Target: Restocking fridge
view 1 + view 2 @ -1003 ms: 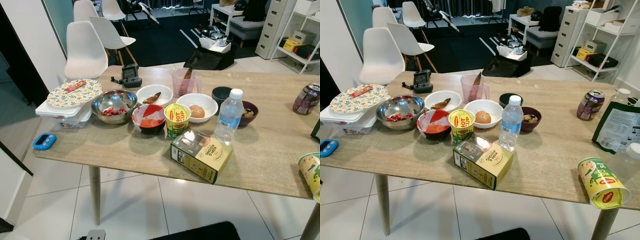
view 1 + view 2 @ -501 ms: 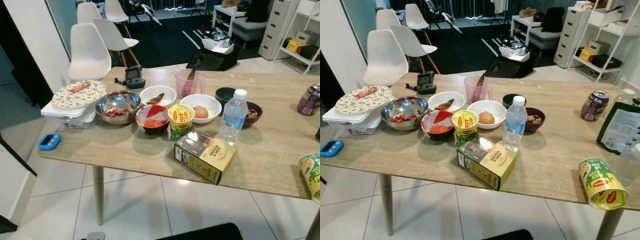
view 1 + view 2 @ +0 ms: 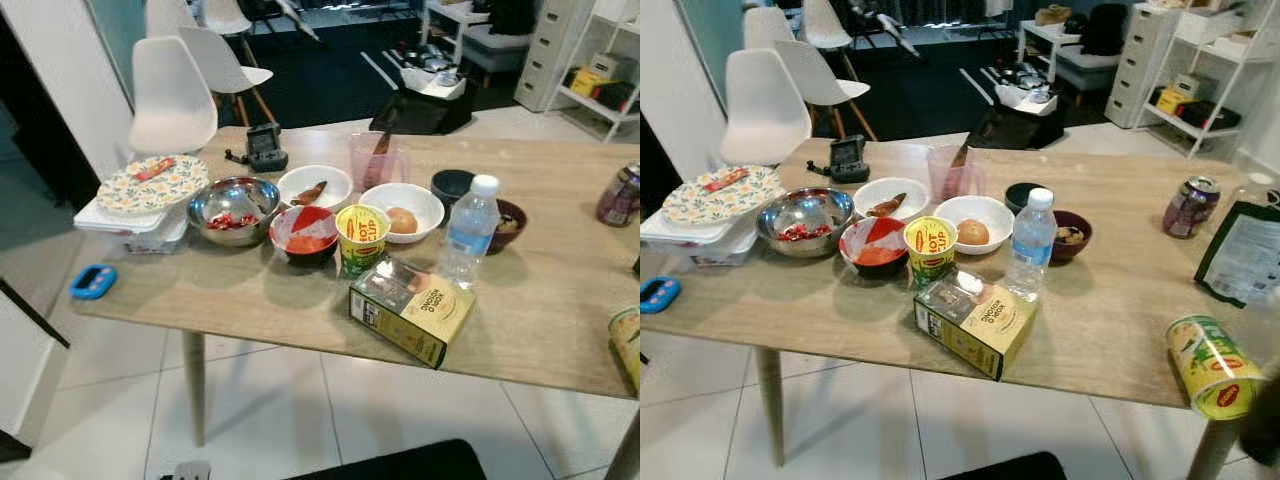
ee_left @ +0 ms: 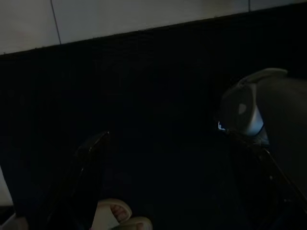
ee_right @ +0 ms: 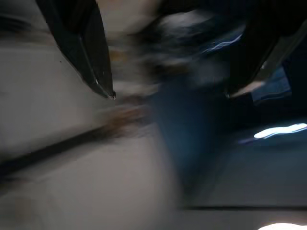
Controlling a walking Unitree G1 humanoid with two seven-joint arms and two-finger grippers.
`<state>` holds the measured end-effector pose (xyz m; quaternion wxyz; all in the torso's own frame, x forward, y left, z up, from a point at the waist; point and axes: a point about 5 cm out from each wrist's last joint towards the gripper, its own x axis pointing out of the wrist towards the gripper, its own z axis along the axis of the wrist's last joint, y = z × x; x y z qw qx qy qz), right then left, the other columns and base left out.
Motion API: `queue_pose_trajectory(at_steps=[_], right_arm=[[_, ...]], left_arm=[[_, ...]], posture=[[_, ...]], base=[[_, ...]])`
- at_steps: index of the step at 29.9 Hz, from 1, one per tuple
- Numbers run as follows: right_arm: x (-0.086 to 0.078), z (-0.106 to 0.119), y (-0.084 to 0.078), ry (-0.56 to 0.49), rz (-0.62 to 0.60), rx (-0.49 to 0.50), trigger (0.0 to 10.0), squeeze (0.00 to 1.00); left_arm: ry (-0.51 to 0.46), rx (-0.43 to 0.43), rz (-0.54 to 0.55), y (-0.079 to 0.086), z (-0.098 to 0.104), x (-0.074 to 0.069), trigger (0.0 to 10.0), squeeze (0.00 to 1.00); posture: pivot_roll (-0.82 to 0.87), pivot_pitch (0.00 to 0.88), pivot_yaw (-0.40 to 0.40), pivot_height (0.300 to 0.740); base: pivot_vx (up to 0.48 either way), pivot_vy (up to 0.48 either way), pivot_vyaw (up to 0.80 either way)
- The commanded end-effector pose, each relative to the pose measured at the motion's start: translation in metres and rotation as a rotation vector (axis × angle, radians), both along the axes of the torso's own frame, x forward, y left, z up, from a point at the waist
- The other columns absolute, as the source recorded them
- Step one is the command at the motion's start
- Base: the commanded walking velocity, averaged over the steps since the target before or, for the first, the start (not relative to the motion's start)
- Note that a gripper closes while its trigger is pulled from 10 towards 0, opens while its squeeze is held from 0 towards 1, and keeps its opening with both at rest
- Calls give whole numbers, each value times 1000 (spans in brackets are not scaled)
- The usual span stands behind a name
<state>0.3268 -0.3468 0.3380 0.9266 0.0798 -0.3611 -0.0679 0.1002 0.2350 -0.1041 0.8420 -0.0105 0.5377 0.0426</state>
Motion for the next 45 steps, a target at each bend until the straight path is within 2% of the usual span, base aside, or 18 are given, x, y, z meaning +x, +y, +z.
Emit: queue_pose_trajectory(at_steps=[1,2,3,6,8,10,11,14,16,17,18,20,24,27,30,36,39,45], right_arm=[[15,-10,38,62,195,-126,10000,1000],[21,-15,59,80,279,-178,10000,1000],[21,-15,59,80,279,-178,10000,1000],[40,-30,105,130,424,-239,10000,1000],[52,-36,123,178,448,-241,10000,1000],[56,-38,129,196,453,-236,10000,1000],[61,-40,140,238,465,-233,10000,0],[65,-44,156,314,501,-250,10000,0],[65,-44,156,314,501,-250,10000,0],[66,-49,165,372,515,-306,10000,0],[66,-49,165,372,515,-306,10000,0],[64,-60,171,499,551,-410,10000,0],[59,-65,157,596,572,-441,10000,0],[59,-65,155,602,568,-440,10000,0],[60,-78,138,696,487,-372,10000,0],[59,-88,136,736,468,-345,10000,0],[56,-96,143,790,496,-347,10000,0],[56,-103,147,819,505,-356,10000,0]], left_arm=[[10,-1,15,1,-1,-3,10000,0],[10,-2,16,1,-1,-3,10000,0],[10,-2,16,1,-1,-3,10000,0],[9,-3,17,0,-1,-3,10000,0],[9,-4,16,0,-1,-3,10000,0],[9,-4,16,0,-1,-3,10000,0],[9,-3,15,0,-1,-3,10000,0],[10,-3,14,0,-1,-3,10000,0],[10,-3,14,0,-1,-3,10000,0],[11,-3,14,0,-1,-4,10000,0],[11,-3,14,0,-1,-4,10000,0],[13,-3,18,1,-1,-5,10000,0],[18,-3,19,1,-1,-6,10000,0],[18,-3,19,1,-1,-6,10000,0],[20,-4,18,1,-2,-7,10000,0],[20,-4,23,1,-2,-7,10000,0],[21,-4,23,1,-2,-8,10000,0],[21,-2,20,1,-2,-8,10000,0]], posture=[[-22,0,-4,740],[-22,0,-4,740],[-22,0,-4,740],[-17,0,-3,740],[-16,0,-3,740],[-16,0,-3,740],[-15,0,-4,740],[-12,0,-7,740],[-12,0,-7,740],[-10,0,-9,740],[-10,0,-9,740],[-7,0,-9,740],[-13,0,-8,740],[-13,0,-8,740],[-21,0,-4,740],[-19,0,-2,740],[-19,0,-1,740],[-20,0,0,740]], base=[[0,0,0],[0,0,0],[0,0,0],[0,0,0],[0,0,0],[0,0,0],[0,0,0],[0,0,0],[0,0,0],[0,0,0],[0,0,0],[0,0,0],[0,0,0],[0,0,0],[0,0,0],[0,0,0],[0,0,0],[0,0,0]])
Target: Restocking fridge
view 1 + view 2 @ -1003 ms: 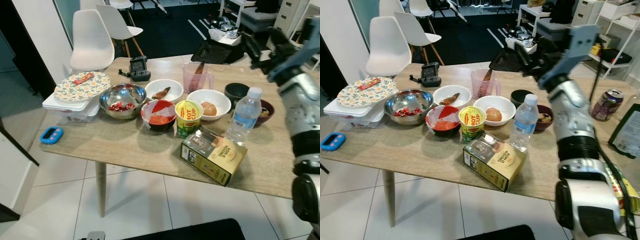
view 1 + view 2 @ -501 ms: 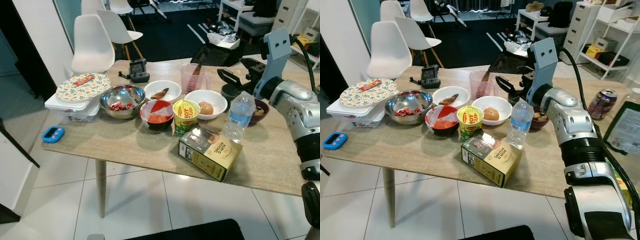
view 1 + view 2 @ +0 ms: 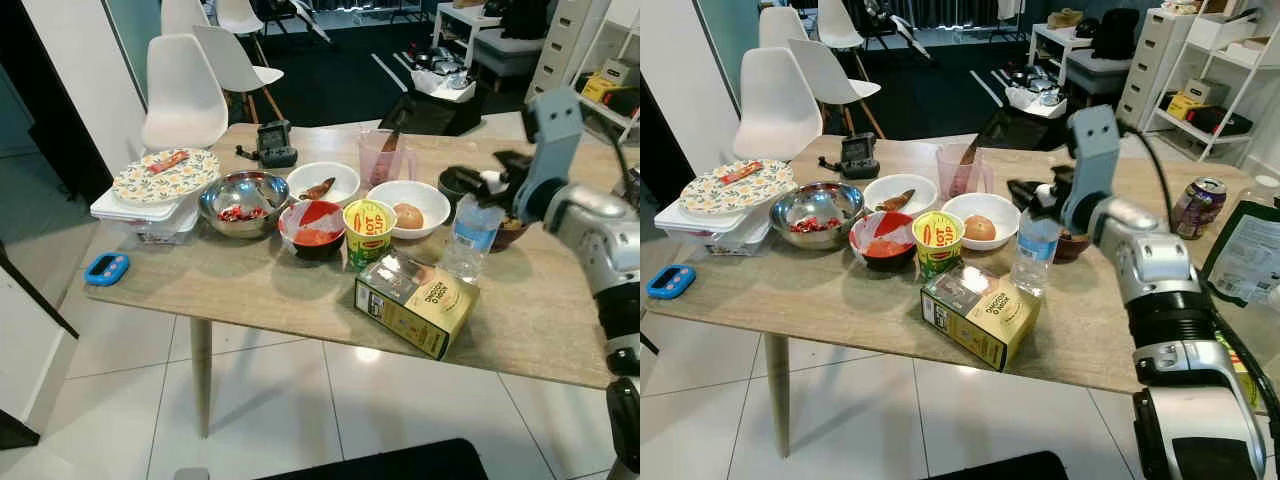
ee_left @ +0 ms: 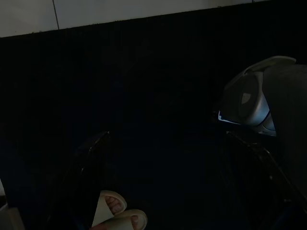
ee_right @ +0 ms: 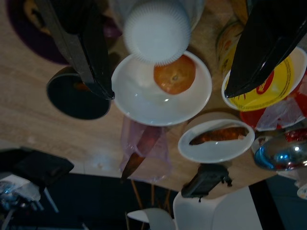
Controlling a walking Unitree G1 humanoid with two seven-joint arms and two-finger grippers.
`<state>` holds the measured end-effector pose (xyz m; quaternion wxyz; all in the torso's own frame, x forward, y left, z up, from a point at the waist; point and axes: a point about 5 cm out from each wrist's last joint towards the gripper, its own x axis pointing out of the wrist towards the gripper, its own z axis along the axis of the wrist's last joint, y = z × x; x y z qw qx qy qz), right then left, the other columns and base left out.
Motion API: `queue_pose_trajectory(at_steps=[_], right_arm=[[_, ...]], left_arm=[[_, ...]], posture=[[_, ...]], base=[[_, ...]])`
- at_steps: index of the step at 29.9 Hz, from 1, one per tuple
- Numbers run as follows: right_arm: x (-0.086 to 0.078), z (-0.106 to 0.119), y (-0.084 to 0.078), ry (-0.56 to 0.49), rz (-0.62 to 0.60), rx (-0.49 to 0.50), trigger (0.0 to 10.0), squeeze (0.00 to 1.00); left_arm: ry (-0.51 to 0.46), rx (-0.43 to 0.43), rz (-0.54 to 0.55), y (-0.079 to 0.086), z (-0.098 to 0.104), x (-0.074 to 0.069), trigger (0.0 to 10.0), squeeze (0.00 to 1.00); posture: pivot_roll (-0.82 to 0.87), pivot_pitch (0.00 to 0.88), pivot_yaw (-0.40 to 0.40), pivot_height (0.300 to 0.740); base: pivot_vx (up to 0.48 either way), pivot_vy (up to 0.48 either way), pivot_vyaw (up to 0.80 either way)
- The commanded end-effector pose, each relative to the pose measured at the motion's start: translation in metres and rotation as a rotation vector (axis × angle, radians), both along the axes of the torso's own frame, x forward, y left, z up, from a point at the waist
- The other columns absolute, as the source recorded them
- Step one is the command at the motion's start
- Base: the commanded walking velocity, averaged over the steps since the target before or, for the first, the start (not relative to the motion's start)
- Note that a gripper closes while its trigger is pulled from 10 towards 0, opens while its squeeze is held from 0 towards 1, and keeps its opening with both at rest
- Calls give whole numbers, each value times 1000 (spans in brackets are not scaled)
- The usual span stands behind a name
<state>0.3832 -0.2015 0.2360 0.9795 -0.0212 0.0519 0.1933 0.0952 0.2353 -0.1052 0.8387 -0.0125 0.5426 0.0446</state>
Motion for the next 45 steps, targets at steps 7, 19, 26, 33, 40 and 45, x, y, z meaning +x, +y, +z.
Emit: queue_pose_trajectory(at_steps=[7,19,26,33,40,45], right_arm=[[1,0,0,7,-48,-19,10000,0],[0,-1,0,18,-76,-10,0,0],[1,-1,-1,19,-85,-7,0,0],[0,-1,-2,21,-93,-7,0,0],[0,4,-2,-12,-81,12,0,0],[-5,35,-7,-180,-26,58,10000,0]], left_arm=[[8,-1,17,1,-1,-3,10000,0],[6,-3,19,1,-1,-3,10000,0],[5,-4,20,1,-1,-3,10000,0],[4,-5,20,1,0,-3,10000,0],[5,-2,19,2,0,-3,10000,0],[5,-1,22,3,0,-3,10000,0]], posture=[[-19,0,-3,740],[-18,0,-3,740],[-17,0,-4,740],[-19,0,-1,740],[-16,0,-2,740],[-16,0,-2,740]], base=[[0,0,0],[0,0,0],[0,0,0],[0,0,0],[0,0,0],[0,0,0]])
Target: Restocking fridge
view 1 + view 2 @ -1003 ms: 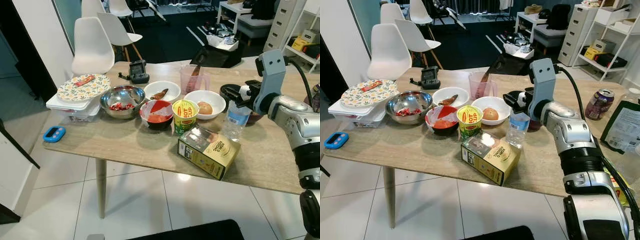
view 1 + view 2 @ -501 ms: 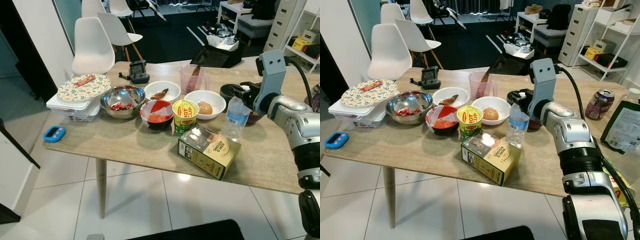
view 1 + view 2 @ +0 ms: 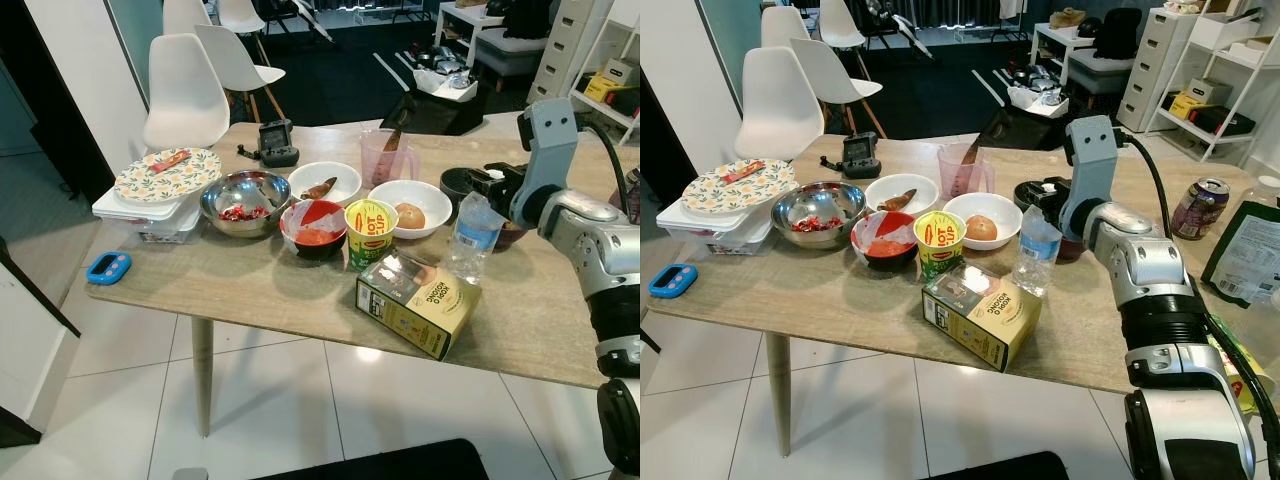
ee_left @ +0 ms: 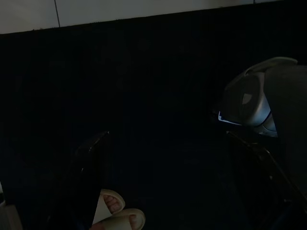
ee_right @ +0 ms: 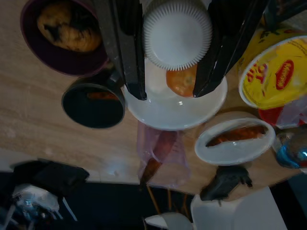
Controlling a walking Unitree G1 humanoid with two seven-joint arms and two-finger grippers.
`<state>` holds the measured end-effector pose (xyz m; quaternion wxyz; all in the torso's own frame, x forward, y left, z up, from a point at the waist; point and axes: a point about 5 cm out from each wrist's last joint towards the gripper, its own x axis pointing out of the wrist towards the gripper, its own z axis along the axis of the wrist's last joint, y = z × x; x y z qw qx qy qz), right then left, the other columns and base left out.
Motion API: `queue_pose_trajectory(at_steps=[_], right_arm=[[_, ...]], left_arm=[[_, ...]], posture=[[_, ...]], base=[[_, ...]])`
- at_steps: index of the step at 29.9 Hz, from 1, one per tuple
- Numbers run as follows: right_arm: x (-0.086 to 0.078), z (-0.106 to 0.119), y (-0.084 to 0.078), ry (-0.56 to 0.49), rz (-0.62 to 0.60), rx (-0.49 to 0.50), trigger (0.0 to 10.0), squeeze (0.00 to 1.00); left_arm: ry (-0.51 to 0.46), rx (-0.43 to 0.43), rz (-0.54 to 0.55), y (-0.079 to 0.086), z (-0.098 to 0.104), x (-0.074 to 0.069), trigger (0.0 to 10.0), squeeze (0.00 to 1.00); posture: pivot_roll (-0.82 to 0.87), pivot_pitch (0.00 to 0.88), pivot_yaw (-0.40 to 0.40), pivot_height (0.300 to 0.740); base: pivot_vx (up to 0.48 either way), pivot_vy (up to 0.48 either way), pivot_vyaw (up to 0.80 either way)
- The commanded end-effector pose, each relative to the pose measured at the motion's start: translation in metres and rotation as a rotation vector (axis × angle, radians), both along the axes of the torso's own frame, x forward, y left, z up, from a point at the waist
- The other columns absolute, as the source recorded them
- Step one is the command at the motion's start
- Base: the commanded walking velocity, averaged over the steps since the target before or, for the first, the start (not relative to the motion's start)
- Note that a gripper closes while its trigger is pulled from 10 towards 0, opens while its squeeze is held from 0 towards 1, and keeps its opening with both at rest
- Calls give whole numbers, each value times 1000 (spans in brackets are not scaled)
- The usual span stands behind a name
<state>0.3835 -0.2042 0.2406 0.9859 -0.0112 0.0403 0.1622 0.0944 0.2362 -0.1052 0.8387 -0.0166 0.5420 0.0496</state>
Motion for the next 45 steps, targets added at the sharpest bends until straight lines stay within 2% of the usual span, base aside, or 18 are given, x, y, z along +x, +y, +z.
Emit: queue_pose_trajectory(at_steps=[1,2,4,6,11,16,17,18,21,26,28,30,34,36,38,41,44,45], right_arm=[[-5,30,-4,-160,37,32,10000,0],[-5,30,-4,-160,37,32,10000,0],[-13,58,-15,-300,77,62,10000,0],[-20,69,-22,-364,108,82,10000,0],[-38,81,-35,-463,216,81,10000,0],[-51,81,-44,-495,297,39,10000,0],[-61,83,-48,-522,368,36,10000,0],[-61,83,-48,-522,368,36,10000,0],[-96,93,-61,-610,555,54,10000,0],[-112,97,-70,-636,620,72,10000,0],[-131,100,-77,-672,739,141,10000,0],[-137,100,-79,-677,784,169,10000,0],[-141,84,-70,-542,926,175,10000,0],[-141,84,-70,-542,926,175,10000,0],[-144,68,-61,-427,1003,172,10000,0],[-144,59,-54,-364,1044,170,10000,0],[-145,29,-36,-142,1159,156,10000,0],[-145,29,-36,-142,1159,156,10000,0]], left_arm=[[6,1,9,2,0,-2,10000,0],[6,1,9,2,0,-2,10000,0],[6,-2,11,1,0,-2,10000,0],[6,-4,10,0,-1,-2,10000,0],[5,-7,9,-1,-1,-2,10000,0],[3,-9,9,-1,-1,-1,10000,0],[1,-10,9,-1,0,-1,10000,0],[1,-10,9,-1,0,-1,10000,0],[-4,-17,16,-1,0,1,10000,0],[-6,-20,19,-2,0,1,10000,0],[-9,-20,20,-2,0,2,10000,0],[-10,-19,20,-2,0,2,10000,0],[-4,-20,31,-1,0,2,10000,0],[-4,-20,31,-1,0,2,10000,0],[-4,-22,33,-1,0,2,10000,0],[-4,-22,33,-1,0,2,10000,0],[-5,-21,34,-1,0,3,10000,0],[-5,-21,34,-1,0,3,10000,0]], posture=[[-16,0,-2,740],[-16,0,-2,740],[-18,0,-4,740],[-18,0,-4,740],[-15,0,-4,740],[-13,0,-5,740],[-15,0,-6,740],[-15,0,-6,740],[-18,0,-5,740],[-20,0,-4,740],[-20,0,-2,740],[-22,0,-1,740],[-27,0,-2,740],[-27,0,-2,740],[-31,0,-1,740],[-30,0,0,740],[-30,0,-2,740],[-30,0,-2,740]], base=[[0,0,0],[0,0,0],[0,0,0],[0,0,0],[0,0,0],[0,0,0],[0,0,0],[0,0,0],[0,0,0],[0,0,0],[0,0,0],[0,0,0],[0,0,0],[0,0,0],[0,0,0],[0,0,0],[0,0,0],[0,0,0]])
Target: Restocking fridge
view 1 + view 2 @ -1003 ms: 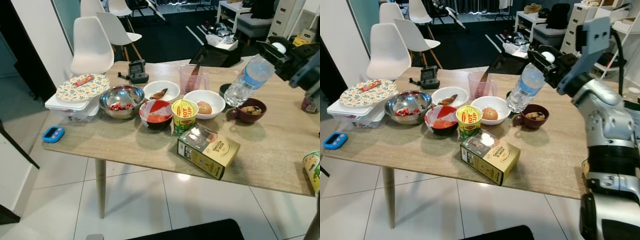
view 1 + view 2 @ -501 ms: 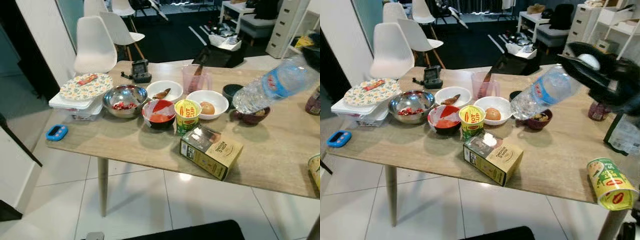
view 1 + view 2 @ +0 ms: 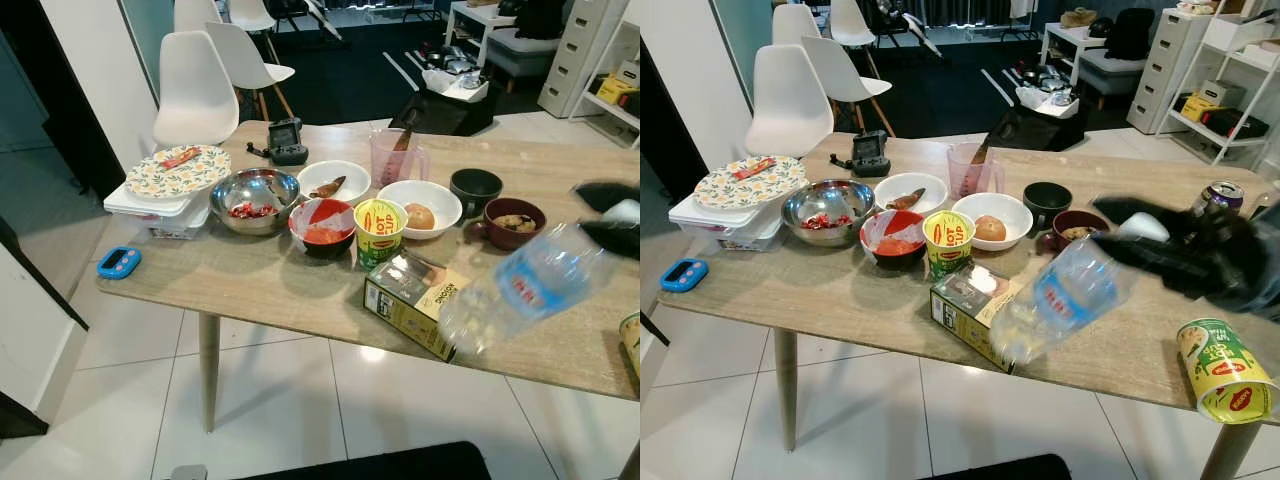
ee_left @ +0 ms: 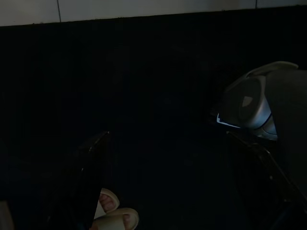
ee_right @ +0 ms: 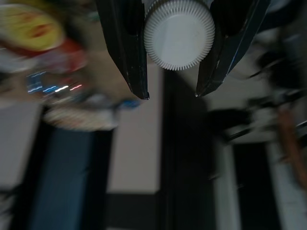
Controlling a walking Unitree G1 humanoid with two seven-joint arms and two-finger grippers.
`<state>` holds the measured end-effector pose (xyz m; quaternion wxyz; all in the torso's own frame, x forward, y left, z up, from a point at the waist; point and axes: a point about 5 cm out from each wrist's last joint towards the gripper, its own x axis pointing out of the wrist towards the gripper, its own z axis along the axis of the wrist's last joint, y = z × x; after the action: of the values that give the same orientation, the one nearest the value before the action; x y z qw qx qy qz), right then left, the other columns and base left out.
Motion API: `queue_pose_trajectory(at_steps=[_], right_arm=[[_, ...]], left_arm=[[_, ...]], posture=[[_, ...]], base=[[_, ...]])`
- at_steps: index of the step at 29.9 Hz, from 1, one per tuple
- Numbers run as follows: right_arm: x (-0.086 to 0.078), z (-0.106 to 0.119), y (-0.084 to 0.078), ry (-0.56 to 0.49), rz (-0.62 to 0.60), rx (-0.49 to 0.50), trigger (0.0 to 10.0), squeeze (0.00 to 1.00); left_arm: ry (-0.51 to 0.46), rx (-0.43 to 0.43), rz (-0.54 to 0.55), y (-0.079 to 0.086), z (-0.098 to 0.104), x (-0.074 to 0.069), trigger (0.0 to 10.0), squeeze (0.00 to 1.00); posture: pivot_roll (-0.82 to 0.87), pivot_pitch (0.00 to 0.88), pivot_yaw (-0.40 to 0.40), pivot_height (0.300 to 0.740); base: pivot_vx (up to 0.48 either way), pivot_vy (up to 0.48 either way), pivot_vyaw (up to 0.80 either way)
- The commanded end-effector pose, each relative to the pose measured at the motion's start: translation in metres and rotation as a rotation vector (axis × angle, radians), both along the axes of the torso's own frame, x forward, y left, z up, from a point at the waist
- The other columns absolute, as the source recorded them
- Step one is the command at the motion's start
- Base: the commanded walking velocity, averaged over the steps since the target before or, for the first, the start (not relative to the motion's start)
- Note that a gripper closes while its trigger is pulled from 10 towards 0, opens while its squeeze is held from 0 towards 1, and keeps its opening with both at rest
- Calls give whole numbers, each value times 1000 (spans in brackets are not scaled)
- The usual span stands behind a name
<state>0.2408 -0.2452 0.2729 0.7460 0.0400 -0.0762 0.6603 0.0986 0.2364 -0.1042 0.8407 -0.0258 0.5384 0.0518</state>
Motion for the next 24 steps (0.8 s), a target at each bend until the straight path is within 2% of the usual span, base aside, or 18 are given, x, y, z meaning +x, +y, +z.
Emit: queue_pose_trajectory(at_steps=[1,4,7,8,10,11,12,13,14,15,16,17,19,20,21,22,23,24], right_arm=[[-2,-8,7,53,54,-74,10000,0],[-3,-23,8,128,75,-113,10000,0],[-5,-29,9,156,87,-119,10000,0],[-5,-38,9,193,91,-142,10000,0],[-5,-38,9,193,91,-142,10000,0],[-6,-49,10,232,91,-187,10000,0],[-7,-68,11,277,78,-274,10000,0],[-7,-68,11,277,78,-274,10000,0],[-7,-89,11,326,62,-367,10000,0],[-7,-89,11,326,62,-367,10000,0],[-8,-111,12,376,47,-441,10000,0],[-8,-111,12,376,47,-441,10000,0],[-9,-147,11,457,2,-540,10000,0],[-9,-147,11,457,2,-540,10000,0],[-9,-165,9,484,-32,-586,10000,0],[-9,-165,9,484,-32,-586,10000,0],[-10,-185,5,509,-82,-643,10000,0],[-10,-185,5,509,-82,-643,10000,0]], left_arm=[[3,-9,21,-1,-1,-1,10000,0],[2,-10,25,-1,-1,-1,10000,0],[2,-11,26,-2,-1,-1,10000,0],[2,-11,27,-2,-1,-1,10000,0],[2,-11,27,-2,-1,-1,10000,0],[2,-11,26,-2,-1,-1,10000,0],[2,-10,25,-2,-1,-1,10000,0],[2,-10,25,-2,-1,-1,10000,0],[1,-10,24,-2,-1,-1,10000,0],[1,-10,24,-2,-1,-1,10000,0],[1,-10,24,-2,-1,0,10000,0],[1,-10,24,-2,-1,0,10000,0],[-1,-10,27,-2,-1,0,10000,0],[-1,-10,27,-2,-1,0,10000,0],[-2,-9,28,-2,-1,0,10000,0],[-2,-9,28,-2,-1,0,10000,0],[-2,-8,29,-2,-1,0,10000,0],[-2,-8,29,-2,-1,0,10000,0]], posture=[[-30,0,-2,740],[-31,0,-5,740],[-31,0,-5,740],[-33,0,-6,740],[-33,0,-6,740],[-34,0,-6,740],[-34,0,-6,740],[-34,0,-6,740],[-34,0,-8,740],[-34,0,-8,740],[-29,0,-10,740],[-29,0,-10,740],[-26,0,-11,740],[-26,0,-11,740],[-24,0,-12,740],[-24,0,-12,740],[-26,0,-10,740],[-26,0,-10,740]], base=[[0,0,0],[0,0,0],[0,0,0],[0,0,0],[0,0,0],[0,0,0],[0,0,0],[0,0,0],[0,0,0],[0,0,0],[0,0,0],[0,0,0],[0,0,0],[0,0,0],[0,0,0],[0,0,0],[0,0,0],[0,0,0]])
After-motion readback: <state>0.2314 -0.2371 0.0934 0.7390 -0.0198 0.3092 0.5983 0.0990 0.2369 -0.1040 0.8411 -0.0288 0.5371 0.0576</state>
